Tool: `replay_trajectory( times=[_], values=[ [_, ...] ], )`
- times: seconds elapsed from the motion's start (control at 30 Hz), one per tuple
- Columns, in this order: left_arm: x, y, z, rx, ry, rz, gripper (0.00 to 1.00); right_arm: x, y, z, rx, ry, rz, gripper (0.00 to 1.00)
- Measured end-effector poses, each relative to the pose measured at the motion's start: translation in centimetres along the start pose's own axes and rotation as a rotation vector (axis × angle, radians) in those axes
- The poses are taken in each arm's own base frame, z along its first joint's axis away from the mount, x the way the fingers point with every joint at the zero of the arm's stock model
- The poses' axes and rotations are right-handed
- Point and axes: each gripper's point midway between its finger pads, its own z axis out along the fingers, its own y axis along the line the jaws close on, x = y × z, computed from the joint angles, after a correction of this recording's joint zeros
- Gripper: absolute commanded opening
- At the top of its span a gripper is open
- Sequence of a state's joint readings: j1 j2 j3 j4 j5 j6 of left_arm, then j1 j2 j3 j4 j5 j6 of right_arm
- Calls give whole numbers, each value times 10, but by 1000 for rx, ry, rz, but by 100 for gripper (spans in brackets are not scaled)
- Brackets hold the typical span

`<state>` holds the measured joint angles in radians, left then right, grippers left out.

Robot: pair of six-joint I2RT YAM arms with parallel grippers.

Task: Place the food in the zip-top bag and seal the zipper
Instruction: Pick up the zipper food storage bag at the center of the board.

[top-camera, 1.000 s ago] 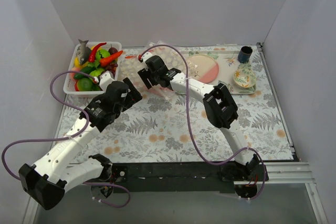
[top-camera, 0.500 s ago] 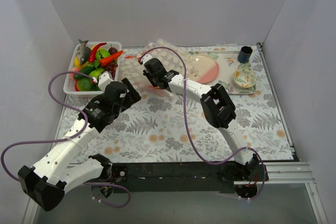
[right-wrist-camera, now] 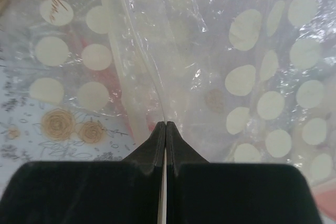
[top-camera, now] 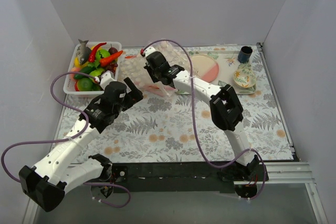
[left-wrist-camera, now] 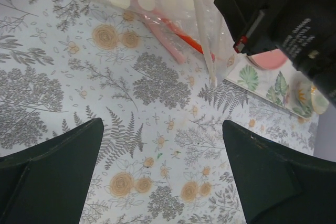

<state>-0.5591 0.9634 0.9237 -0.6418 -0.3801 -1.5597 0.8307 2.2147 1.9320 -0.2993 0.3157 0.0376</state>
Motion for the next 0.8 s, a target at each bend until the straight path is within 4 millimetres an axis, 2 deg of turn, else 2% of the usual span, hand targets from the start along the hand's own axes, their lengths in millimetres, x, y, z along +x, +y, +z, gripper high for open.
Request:
replay_trajectory(
  times=[0.13,0.2,0.27,0.37,0.47,0.6,0.7,0.8],
  values=[
    [3,-11,4,70,1,-16,98,-31,0,-47,-45,-50,101,1],
    [6,-15,5,105,3,-22,98,-41,2,-69,-76,-70,150,1],
    [8,-22,6,149,-1,-34,98,-40,4,-91,-111,-69,206,1],
    [7,-32,6,217,-18,-54,96,-22,10,-115,-163,-31,273,1],
    [5,-41,3,284,-35,-72,93,1,16,-124,-193,25,322,1],
    [0,-53,0,357,-58,-90,83,24,24,-129,-223,87,372,1],
    [3,-58,5,375,-54,-94,77,28,28,-135,-241,103,402,1],
    [12,-57,15,371,-32,-92,69,19,29,-147,-261,85,430,1]
  ],
)
